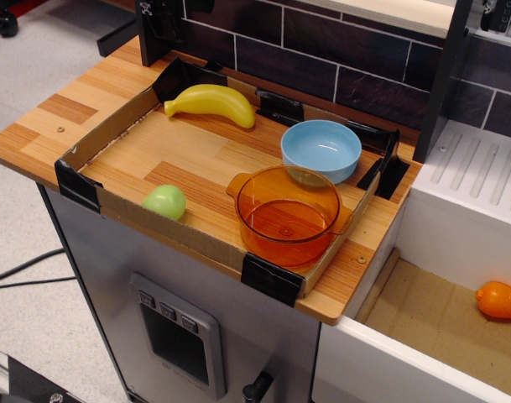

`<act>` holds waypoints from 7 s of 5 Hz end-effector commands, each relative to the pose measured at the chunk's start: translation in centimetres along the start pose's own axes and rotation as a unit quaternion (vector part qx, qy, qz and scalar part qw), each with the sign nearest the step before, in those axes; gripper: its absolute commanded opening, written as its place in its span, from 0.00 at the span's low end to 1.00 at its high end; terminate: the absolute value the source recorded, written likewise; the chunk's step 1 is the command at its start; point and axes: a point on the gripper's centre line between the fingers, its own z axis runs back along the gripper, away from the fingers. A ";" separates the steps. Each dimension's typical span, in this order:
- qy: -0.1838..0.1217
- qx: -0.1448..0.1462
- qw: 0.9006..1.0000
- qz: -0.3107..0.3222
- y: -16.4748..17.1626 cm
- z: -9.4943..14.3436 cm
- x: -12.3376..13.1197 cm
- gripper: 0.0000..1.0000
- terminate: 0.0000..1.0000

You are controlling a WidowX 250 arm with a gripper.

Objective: Put pear in bowl

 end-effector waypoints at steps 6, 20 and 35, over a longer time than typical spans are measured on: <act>0.044 0.057 0.994 0.077 6.9 1.5 -3.1 1.00 0.00; 0.007 0.098 0.995 0.030 12.1 -7.0 -4.9 0.00 0.00; 0.086 -0.040 0.995 0.023 4.0 4.1 -10.9 1.00 0.00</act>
